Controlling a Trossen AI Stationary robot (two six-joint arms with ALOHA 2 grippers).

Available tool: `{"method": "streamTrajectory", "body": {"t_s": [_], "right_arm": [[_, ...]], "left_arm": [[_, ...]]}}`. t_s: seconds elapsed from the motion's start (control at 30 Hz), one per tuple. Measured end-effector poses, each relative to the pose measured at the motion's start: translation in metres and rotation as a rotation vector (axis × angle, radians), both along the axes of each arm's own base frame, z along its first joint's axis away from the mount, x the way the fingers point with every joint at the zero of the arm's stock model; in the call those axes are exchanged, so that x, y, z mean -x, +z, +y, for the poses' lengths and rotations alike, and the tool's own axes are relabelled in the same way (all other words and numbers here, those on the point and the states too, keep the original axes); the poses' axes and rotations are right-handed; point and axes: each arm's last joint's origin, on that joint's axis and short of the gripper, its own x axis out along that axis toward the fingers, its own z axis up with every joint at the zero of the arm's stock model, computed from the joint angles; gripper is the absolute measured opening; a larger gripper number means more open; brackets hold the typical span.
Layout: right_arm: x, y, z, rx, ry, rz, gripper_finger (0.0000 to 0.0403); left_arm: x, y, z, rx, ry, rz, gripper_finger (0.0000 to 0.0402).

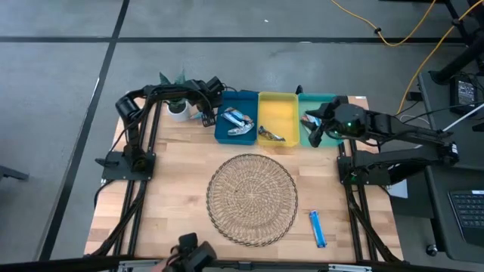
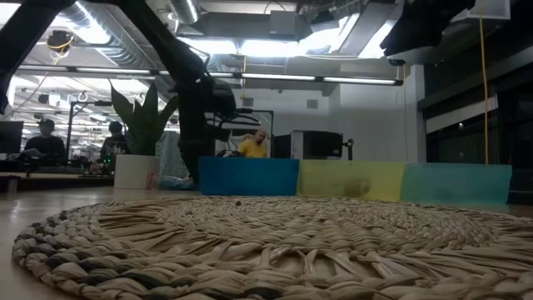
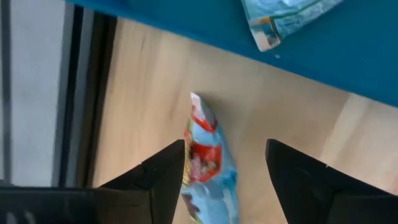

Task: Pick and place Granola Bars by type
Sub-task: Put the red granola bar into the green bin

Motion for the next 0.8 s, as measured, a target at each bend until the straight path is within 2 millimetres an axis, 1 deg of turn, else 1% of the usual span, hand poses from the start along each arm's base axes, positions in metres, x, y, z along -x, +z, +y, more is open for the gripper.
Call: {"method": "streamTrajectory", "body": {"t_s": [0.17, 0.33, 0.43, 0.57, 0.8], "right_arm": [[0.0, 0.0, 0.0, -0.006, -0.003, -0.002, 0.0188], [0.0, 0.0, 0.0, -0.006, -0.003, -0.003, 0.0188], [-0.001, 0.001, 0.0, -0.004, -0.003, -0.013, 0.0188], [-0.002, 0.002, 0.0, 0.002, -0.001, -0.03, 0.0188], [-0.002, 0.003, 0.0, 0.004, -0.001, -0.035, 0.0188]], "left_arm": [[0.0, -0.007, 0.006, -0.012, -0.021, 0.005, 0.0215], [0.004, -0.014, 0.011, 0.024, -0.006, 0.011, 0.0214], [0.006, -0.015, 0.012, 0.03, -0.002, 0.007, 0.0206], [0.007, -0.016, 0.013, 0.033, 0.002, 0.009, 0.0174], [0.007, -0.016, 0.013, 0.036, 0.062, -0.005, 0.0084]]}}
